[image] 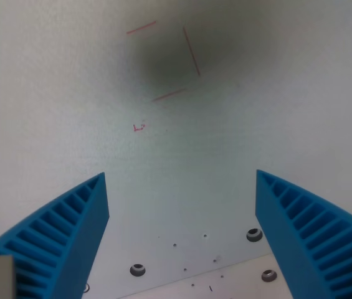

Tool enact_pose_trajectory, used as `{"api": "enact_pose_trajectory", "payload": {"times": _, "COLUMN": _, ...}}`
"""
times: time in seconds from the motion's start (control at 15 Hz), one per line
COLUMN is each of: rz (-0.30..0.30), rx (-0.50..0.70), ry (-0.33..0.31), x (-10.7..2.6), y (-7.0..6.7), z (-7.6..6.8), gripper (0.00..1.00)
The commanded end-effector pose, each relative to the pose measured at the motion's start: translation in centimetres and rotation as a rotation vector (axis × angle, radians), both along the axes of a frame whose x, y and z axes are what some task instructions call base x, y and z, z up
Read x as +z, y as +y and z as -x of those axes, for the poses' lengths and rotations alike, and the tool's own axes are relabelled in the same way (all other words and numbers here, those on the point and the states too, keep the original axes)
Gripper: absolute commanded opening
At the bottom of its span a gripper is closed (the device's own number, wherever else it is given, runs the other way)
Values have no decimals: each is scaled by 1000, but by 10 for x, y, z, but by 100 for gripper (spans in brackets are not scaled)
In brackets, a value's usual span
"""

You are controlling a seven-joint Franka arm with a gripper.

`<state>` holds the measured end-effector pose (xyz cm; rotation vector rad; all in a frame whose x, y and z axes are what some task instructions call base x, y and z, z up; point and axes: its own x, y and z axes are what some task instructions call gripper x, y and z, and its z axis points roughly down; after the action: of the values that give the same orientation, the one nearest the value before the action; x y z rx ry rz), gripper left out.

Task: Rotate around base positive x

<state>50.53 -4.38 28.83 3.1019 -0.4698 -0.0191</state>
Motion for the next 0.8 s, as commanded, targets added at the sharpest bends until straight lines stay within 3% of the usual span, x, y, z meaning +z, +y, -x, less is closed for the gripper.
{"api": "enact_pose_trajectory", "payload": {"times": 0.07, "rz": -11, "rx": -1, "ry": -4, "x": 2, "y": 0, "z": 0, "gripper": 100}}
{"api": "enact_pose_trajectory", "payload": {"times": 0.8, "rz": -140, "rx": 0, "ry": -4, "x": 2, "y": 0, "z": 0, "gripper": 100}}
